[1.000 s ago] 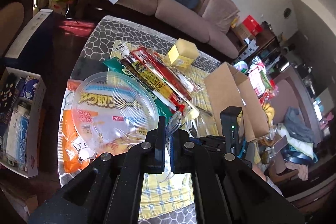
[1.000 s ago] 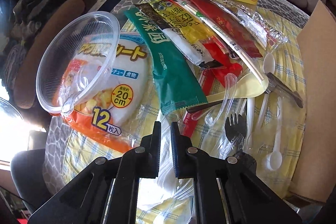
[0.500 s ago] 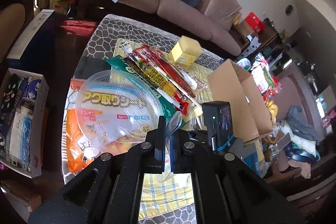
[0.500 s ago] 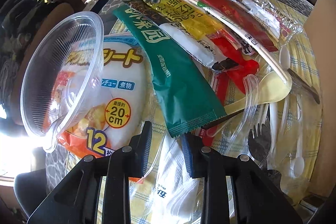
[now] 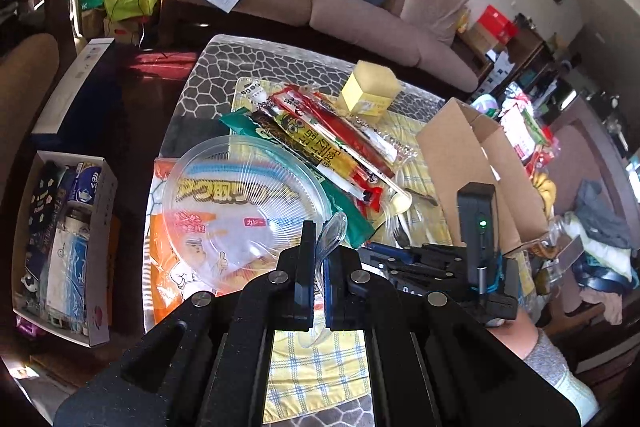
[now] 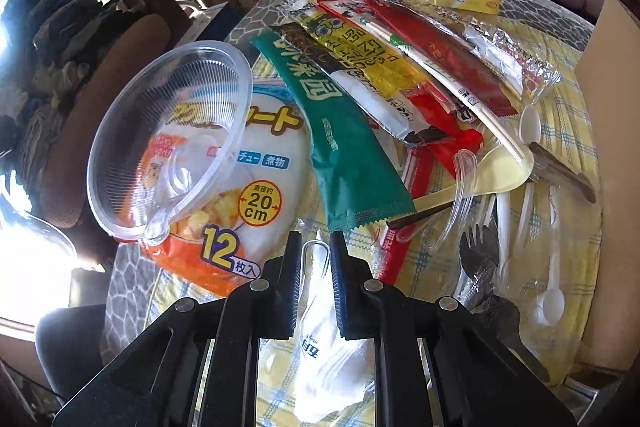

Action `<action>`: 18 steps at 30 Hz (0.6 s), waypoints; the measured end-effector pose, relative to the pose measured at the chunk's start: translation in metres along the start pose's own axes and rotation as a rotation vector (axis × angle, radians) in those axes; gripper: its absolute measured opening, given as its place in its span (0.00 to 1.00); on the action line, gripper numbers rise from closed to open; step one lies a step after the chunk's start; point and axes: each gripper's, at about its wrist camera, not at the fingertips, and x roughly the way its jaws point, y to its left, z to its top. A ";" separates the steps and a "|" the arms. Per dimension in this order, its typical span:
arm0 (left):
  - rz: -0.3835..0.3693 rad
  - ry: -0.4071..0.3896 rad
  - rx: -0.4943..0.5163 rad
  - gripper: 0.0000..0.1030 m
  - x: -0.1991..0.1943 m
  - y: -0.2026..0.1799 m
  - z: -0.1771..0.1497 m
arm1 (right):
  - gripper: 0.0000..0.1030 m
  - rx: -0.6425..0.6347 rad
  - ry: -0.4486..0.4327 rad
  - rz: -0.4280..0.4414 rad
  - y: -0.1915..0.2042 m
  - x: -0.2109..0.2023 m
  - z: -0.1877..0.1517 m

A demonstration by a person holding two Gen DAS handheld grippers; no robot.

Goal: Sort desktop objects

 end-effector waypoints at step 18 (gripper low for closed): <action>0.015 -0.007 0.026 0.03 -0.009 -0.005 0.005 | 0.22 0.006 -0.024 -0.025 0.002 -0.024 -0.001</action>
